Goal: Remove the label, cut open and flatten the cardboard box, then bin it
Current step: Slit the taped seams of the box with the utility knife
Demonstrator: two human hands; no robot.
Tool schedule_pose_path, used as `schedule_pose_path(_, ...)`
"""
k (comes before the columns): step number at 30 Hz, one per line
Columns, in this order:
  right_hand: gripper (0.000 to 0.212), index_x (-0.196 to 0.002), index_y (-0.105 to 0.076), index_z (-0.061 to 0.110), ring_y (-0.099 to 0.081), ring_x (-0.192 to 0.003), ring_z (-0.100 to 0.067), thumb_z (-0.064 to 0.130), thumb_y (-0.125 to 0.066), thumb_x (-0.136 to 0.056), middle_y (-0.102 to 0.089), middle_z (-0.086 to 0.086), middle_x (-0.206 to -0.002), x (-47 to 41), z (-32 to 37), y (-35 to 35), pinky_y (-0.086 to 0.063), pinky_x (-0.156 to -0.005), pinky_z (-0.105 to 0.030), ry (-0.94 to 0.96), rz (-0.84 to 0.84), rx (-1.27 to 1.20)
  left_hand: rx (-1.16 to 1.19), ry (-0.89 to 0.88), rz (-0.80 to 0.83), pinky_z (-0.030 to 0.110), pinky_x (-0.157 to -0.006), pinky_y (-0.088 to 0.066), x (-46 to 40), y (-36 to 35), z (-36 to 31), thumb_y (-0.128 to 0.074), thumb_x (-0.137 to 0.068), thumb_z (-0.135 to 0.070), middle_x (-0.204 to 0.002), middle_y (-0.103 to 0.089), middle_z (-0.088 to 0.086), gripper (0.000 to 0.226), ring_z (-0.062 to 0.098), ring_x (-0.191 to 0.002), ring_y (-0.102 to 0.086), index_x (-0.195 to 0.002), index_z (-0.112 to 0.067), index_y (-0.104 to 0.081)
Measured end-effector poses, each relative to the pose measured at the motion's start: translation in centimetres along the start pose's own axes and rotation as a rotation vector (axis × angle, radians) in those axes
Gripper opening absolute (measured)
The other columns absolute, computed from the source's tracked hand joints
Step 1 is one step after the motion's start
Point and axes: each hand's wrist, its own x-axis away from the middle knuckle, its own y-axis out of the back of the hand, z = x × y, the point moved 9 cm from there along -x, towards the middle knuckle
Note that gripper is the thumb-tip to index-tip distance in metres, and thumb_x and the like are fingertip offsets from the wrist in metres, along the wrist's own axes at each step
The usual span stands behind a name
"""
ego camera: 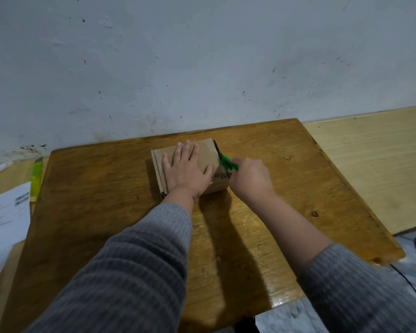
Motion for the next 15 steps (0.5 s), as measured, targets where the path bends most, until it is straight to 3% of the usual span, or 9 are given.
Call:
schedule_pose_path(7,0.045,-0.135,-0.051,0.021,-0.066,-0.096,-0.025,0.011,-0.051,-0.091,-0.067,-0.010,-0.116,2.0,-1.0,0.5,-0.052,-0.069,-0.028,-0.025,-0.004,0.004,-0.007,-0.002,0.004,0.052,-0.118,-0.001,0.3,0.1,0.0,-0.021,-0.092,-0.065,-0.163,0.002,-0.004,0.074,0.017,-0.149,0.005,-0.155,-0.026,-0.008)
schedule_pose_path(15,0.044,-0.131,-0.054,0.024,-0.067,-0.092,-0.025,0.013,-0.051,-0.089,-0.070,-0.009,-0.109,3.5,-1.8,0.9,-0.056,-0.076,-0.034,-0.017,-0.039,0.004,-0.001,-0.008,-0.001,0.052,-0.119,-0.003,0.3,0.2,-0.1,-0.022,-0.093,-0.064,-0.163,-0.001,-0.003,0.074,0.018,-0.150,0.003,-0.155,-0.026,-0.009)
